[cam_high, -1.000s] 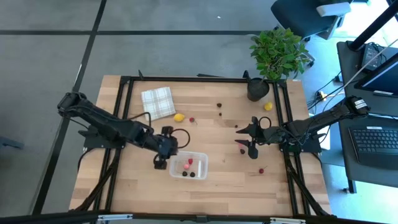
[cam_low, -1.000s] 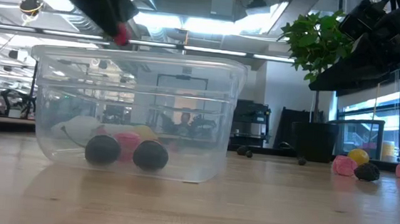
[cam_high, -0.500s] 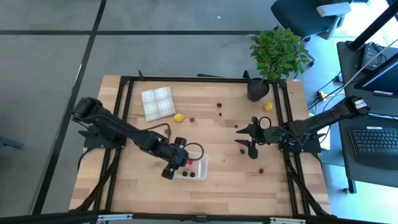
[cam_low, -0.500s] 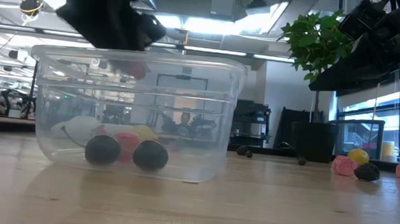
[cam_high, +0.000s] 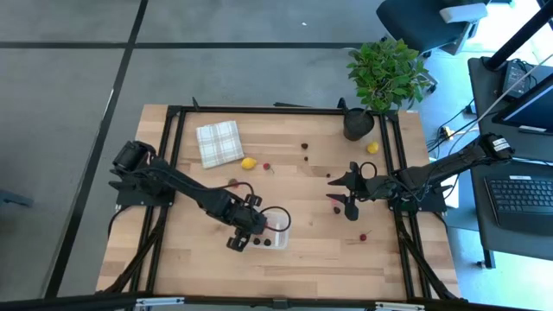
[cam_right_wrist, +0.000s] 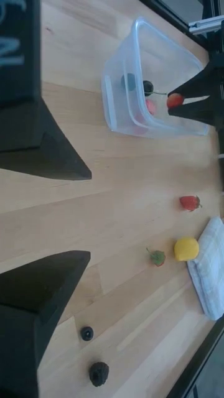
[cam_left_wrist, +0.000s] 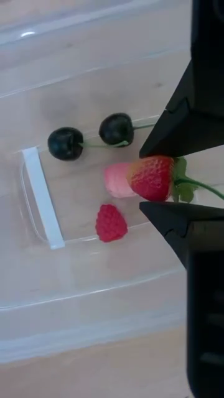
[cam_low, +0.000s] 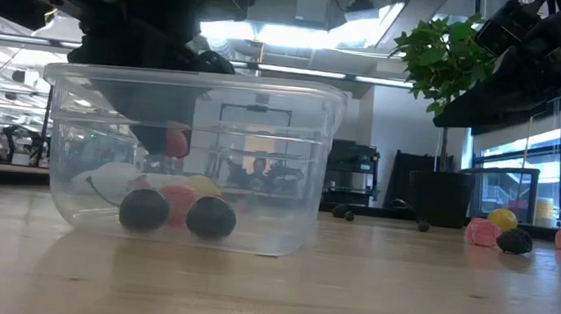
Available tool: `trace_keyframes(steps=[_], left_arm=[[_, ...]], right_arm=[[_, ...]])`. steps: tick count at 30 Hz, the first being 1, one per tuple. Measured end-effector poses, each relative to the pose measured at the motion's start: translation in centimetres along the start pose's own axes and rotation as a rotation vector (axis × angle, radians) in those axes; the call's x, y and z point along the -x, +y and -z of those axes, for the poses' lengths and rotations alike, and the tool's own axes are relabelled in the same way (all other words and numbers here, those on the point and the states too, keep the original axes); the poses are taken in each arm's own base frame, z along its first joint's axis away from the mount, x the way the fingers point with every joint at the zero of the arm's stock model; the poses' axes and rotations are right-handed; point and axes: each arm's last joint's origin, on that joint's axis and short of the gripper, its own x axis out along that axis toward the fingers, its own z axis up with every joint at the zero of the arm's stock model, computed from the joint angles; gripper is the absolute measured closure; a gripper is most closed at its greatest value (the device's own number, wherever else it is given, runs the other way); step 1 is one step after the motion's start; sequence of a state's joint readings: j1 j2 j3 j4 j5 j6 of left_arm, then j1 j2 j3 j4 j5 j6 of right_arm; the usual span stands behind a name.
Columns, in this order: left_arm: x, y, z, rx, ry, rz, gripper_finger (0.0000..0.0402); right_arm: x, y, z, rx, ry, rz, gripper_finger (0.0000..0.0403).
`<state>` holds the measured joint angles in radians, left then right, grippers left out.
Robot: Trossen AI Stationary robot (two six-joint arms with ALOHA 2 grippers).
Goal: Pick and placing Produce into tupperware
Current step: Put the bottom strawberry into the transparent bin
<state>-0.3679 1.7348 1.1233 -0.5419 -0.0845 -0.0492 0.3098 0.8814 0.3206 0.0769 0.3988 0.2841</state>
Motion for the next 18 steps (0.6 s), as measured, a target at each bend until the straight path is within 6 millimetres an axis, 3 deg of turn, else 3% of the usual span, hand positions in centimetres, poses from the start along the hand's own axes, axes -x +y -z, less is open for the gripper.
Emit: trace_keyframes(steps=[11,14,18], left_arm=[[0.7,0.1,0.3,-0.002,0.022,-0.001,0.0263],[2.4,0.0,0.5,-0.006,0.012,0.002,0.0266],[6.1,0.4,0.6,0.002,-0.083,-0.002,0.0272]], right_arm=[[0.0,0.0,0.0,-0.002,0.0,0.0,0.0205],[0.0,0.0,0.0,-0.002,0.0,0.0,0.0205],[0.0,0.0,0.0,-0.002,0.0,0.0,0.0205]])
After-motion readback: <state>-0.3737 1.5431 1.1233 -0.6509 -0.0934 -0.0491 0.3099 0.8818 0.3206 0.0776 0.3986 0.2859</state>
